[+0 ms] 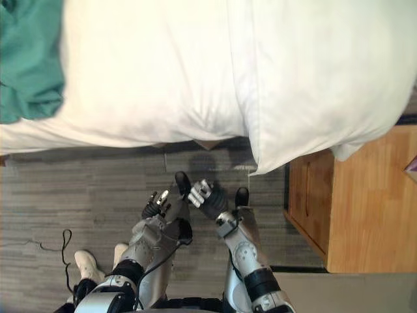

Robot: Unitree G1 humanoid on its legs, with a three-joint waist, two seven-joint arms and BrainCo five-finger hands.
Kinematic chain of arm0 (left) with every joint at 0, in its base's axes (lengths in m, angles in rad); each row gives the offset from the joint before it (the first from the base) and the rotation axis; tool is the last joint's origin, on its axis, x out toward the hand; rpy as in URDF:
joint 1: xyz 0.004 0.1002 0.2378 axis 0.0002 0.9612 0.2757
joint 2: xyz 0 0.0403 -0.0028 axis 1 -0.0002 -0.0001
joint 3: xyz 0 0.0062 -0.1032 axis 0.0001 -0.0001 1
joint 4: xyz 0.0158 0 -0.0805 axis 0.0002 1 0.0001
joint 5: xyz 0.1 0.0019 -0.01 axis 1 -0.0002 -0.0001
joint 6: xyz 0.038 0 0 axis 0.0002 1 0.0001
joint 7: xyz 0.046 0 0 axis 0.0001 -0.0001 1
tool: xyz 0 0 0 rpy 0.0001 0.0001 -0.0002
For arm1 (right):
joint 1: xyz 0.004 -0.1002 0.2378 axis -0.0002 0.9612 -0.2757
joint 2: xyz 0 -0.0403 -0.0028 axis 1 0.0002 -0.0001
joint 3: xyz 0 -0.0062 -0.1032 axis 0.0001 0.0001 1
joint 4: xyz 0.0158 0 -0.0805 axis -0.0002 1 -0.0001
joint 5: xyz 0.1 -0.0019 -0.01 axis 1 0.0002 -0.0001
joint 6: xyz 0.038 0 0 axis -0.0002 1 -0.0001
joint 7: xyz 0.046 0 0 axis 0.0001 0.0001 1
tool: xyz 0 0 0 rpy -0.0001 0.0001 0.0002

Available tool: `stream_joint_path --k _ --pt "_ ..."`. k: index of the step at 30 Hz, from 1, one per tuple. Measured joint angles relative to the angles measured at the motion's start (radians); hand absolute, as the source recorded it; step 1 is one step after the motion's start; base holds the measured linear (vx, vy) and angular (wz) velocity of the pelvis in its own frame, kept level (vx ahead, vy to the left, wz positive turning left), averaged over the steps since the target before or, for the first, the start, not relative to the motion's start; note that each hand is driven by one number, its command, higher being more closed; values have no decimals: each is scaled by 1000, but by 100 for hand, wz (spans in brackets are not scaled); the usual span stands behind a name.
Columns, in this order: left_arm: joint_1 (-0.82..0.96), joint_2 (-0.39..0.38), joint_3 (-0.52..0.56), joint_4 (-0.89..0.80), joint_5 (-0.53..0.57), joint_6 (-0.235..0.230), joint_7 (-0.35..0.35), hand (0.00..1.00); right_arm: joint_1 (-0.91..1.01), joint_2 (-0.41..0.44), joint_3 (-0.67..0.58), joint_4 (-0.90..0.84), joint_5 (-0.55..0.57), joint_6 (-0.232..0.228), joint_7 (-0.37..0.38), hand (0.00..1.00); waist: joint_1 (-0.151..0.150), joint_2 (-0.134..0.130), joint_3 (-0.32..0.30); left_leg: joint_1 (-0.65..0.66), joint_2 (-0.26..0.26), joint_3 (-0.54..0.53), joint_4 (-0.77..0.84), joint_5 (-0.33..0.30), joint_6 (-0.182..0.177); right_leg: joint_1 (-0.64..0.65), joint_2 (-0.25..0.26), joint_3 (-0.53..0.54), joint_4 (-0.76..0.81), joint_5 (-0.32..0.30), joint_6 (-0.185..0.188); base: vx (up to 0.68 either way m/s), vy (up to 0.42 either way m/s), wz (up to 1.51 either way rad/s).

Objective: Tidy the bed and pick cloth on bed and put in laundry

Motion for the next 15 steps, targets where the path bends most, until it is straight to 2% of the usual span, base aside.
stream_joint_path --k 3,5,6,7,8,10,11,12,13,15 --pt "60 17 0 18 32 16 -12 0 57 4 -23 91 -82 -23 9 0 5 -7 -55 85 1 -3 -2 -21 11 110 1 -20 -39 -4 6 53 -7 -4" --pt "108 30 8 40 74 23 -36 0 117 7 -67 160 -146 -58 6 0 24 -19 -114 125 5 -4 -1 -38 11 169 6 -28 -75 -2 10 109 -4 -7" --pt "156 45 8 45 106 23 -64 0 162 9 -120 233 -260 -129 -32 0 32 -32 -155 171 11 -6 2 -55 14 238 13 -39 -115 2 16 119 -8 -4" --pt "167 50 8 50 119 23 -74 0 171 9 -137 254 -298 -153 -51 0 34 -35 -164 181 12 -9 3 -60 13 255 14 -43 -125 3 18 142 -10 -2" --pt "187 62 8 73 146 19 -90 0 189 9 -184 312 -408 -208 -118 0 37 -44 -187 211 15 -14 2 -71 15 300 21 -51 -151 6 18 81 -7 0" --pt "205 72 9 93 180 19 -93 0 199 9 -249 377 -530 -258 -210 0 39 -56 -205 246 19 -19 3 -83 18 353 28 -61 -180 9 18 101 -19 2" --pt "223 89 10 114 206 23 -94 0 214 12 -333 418 -660 -286 -323 0 39 -70 -220 288 20 -28 6 -100 22 413 36 -75 -206 9 19 104 -27 7" --pt "230 92 11 115 217 28 -93 0 214 12 -359 432 -692 -283 -358 0 39 -74 -223 302 20 -30 8 -105 22 431 36 -77 -215 8 20 80 -28 6" --pt "237 101 17 116 247 38 -93 0 215 10 -432 476 -752 -265 -436 0 44 -85 -230 345 19 -31 9 -115 21 480 37 -81 -235 8 21 81 -27 -5" --pt "243 103 33 114 295 42 -85 0 232 9 -511 511 -787 -210 -511 0 51 -96 -241 365 20 -28 59 -154 24 529 32 -81 -251 5 25 85 -29 -6"
